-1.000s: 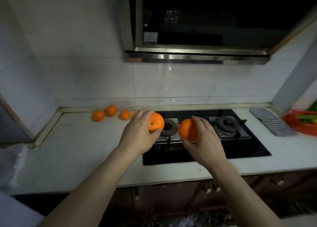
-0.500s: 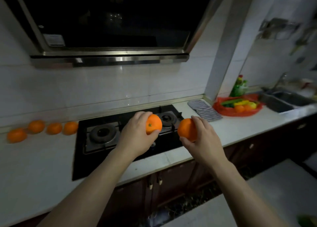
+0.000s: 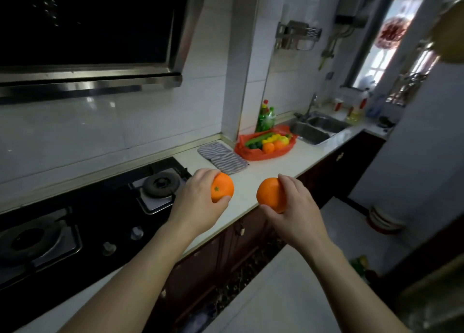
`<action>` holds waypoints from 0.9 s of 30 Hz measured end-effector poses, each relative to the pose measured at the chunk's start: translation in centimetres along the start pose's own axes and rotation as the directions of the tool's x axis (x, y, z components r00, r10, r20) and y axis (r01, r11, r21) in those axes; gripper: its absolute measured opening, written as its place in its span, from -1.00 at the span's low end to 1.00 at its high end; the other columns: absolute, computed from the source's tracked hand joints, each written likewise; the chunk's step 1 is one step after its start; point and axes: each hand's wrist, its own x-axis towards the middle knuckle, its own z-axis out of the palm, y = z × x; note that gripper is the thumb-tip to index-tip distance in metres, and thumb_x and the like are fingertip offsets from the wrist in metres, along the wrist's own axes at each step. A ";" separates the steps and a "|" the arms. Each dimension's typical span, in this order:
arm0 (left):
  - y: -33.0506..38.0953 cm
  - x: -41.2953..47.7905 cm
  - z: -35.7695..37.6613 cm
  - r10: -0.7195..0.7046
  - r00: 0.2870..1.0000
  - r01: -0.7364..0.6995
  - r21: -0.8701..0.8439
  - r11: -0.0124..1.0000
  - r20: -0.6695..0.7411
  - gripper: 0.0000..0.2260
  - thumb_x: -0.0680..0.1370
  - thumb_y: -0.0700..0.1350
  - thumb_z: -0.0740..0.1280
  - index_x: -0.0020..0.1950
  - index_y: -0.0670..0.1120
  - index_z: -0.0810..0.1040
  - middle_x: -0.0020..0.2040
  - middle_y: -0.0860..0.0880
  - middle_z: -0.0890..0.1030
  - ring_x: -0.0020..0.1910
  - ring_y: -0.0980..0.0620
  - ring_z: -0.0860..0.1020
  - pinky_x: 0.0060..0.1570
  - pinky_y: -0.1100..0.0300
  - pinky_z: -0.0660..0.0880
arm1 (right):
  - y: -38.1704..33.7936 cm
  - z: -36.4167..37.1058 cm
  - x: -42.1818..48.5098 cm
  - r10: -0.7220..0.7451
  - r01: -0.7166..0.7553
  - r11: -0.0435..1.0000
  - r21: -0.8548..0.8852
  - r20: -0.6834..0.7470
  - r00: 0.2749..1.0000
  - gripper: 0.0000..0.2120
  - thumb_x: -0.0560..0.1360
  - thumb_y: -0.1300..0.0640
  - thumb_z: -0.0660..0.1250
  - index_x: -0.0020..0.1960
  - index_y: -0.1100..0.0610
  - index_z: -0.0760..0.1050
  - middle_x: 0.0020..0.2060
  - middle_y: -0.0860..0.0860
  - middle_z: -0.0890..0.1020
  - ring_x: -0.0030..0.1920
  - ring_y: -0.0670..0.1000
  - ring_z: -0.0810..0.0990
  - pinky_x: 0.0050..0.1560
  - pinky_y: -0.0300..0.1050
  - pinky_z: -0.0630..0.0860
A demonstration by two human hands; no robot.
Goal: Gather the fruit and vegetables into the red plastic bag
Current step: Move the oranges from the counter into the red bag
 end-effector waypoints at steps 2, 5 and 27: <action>0.4 1.9 1.9 0.015 1.000 -0.015 -0.024 1.000 0.016 -0.50 0.45 0.09 0.43 0.34 0.04 0.40 0.30 0.08 0.41 0.18 0.01 0.46 0.11 0.12 0.44 | 1.6 0.1 0.7 0.039 -0.038 0.999 -0.021 0.004 0.999 -0.23 0.38 -0.17 0.40 0.48 0.03 0.19 0.39 -0.04 0.34 0.34 0.01 0.34 0.28 -0.06 0.36; 0.9 5.0 5.0 0.047 0.998 -0.044 -0.069 0.997 0.041 -0.50 0.44 0.10 0.43 0.33 0.06 0.40 0.27 0.08 0.42 0.16 0.01 0.47 0.09 0.10 0.46 | 4.1 0.2 2.6 0.080 -0.080 0.994 -0.067 -0.003 0.997 -0.24 0.37 -0.18 0.40 0.47 0.03 0.21 0.38 -0.04 0.36 0.32 0.01 0.36 0.26 -0.06 0.39; 0.5 29.9 18.0 0.169 0.974 -0.157 -0.085 0.984 0.152 -0.45 0.46 0.14 0.41 0.40 0.07 0.35 0.35 0.08 0.41 0.22 0.00 0.47 0.12 0.08 0.46 | 16.6 6.0 22.2 0.296 -0.301 0.948 -0.101 -0.062 0.953 -0.21 0.39 -0.21 0.40 0.48 0.01 0.17 0.39 -0.05 0.33 0.31 0.02 0.37 0.23 -0.05 0.40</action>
